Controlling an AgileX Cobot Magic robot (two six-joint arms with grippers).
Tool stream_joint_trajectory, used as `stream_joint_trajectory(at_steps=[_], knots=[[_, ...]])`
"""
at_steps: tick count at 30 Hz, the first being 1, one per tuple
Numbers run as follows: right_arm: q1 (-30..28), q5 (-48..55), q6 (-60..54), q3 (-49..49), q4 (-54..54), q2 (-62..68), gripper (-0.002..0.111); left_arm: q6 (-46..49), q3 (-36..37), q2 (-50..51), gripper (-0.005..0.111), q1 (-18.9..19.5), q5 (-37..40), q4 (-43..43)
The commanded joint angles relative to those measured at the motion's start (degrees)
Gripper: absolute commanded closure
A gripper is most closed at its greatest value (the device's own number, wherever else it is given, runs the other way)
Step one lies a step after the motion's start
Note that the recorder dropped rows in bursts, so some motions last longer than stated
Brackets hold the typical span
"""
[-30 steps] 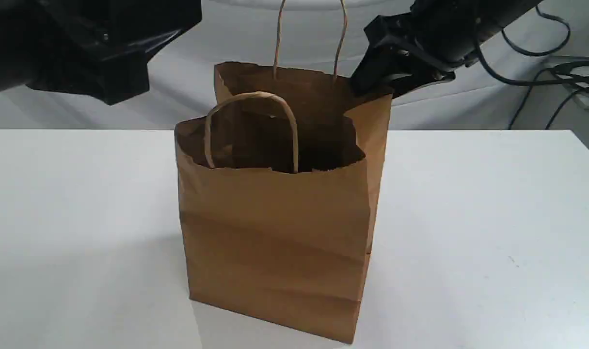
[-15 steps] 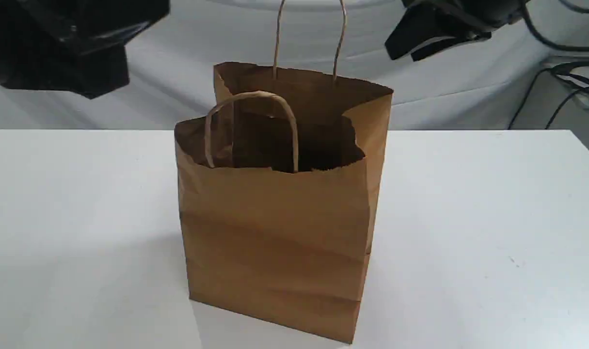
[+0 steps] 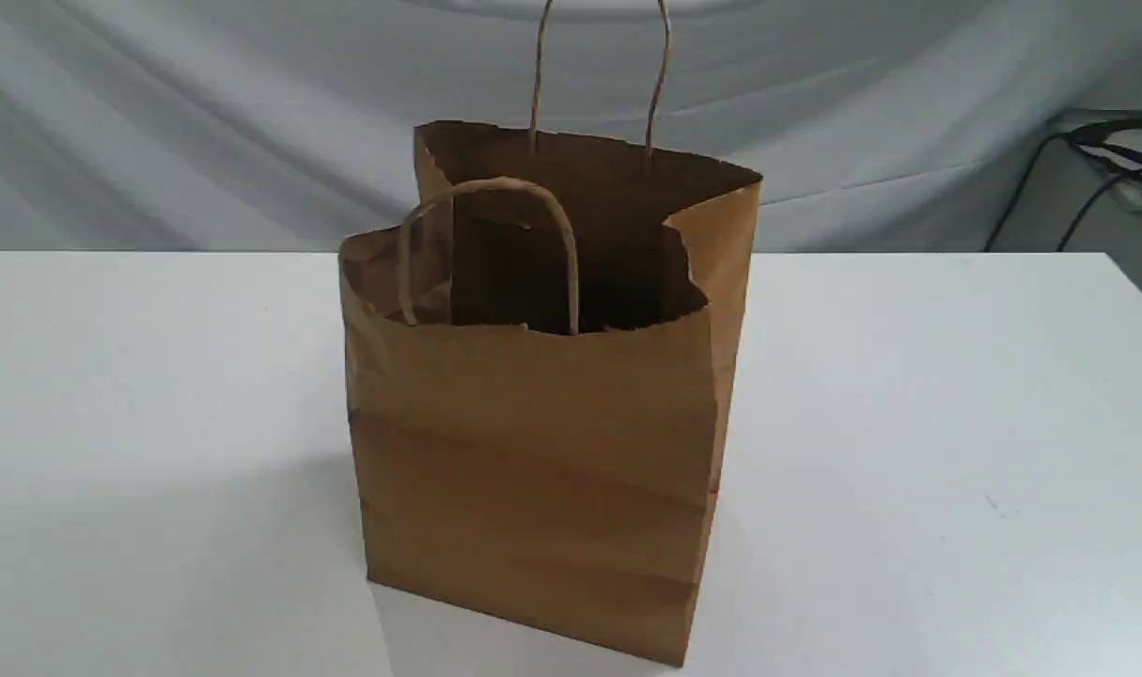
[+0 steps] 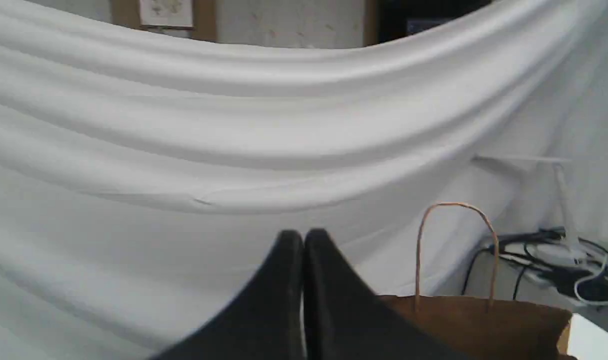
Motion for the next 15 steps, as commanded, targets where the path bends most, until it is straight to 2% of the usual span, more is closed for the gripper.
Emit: stream_joint_trajectory(at_steps=[1, 5, 8, 11, 15], knots=[[-0.4, -10.9, -4.6, 11.0, 2.9, -6.3, 0.108, -2.1, 3.6, -4.9, 0.107, 0.1, -2.3, 0.0], [-0.4, -24.5, -18.8, 27.7, 12.2, -15.3, 0.108, -5.6, 7.5, -8.5, 0.107, 0.1, -2.7, 0.8], [-0.4, -32.9, -30.3, 38.8, 22.7, -21.0, 0.108, -12.8, 10.2, -10.1, 0.107, 0.1, -5.8, 6.3], [-0.4, -37.5, -33.5, 46.7, 26.6, -25.2, 0.108, -18.6, 11.8, -10.4, 0.107, 0.1, -9.3, 10.6], [-0.4, -39.0, -33.5, 52.9, 26.7, -28.1, 0.108, -19.4, 12.0, -10.2, 0.107, 0.1, -9.8, 11.0]])
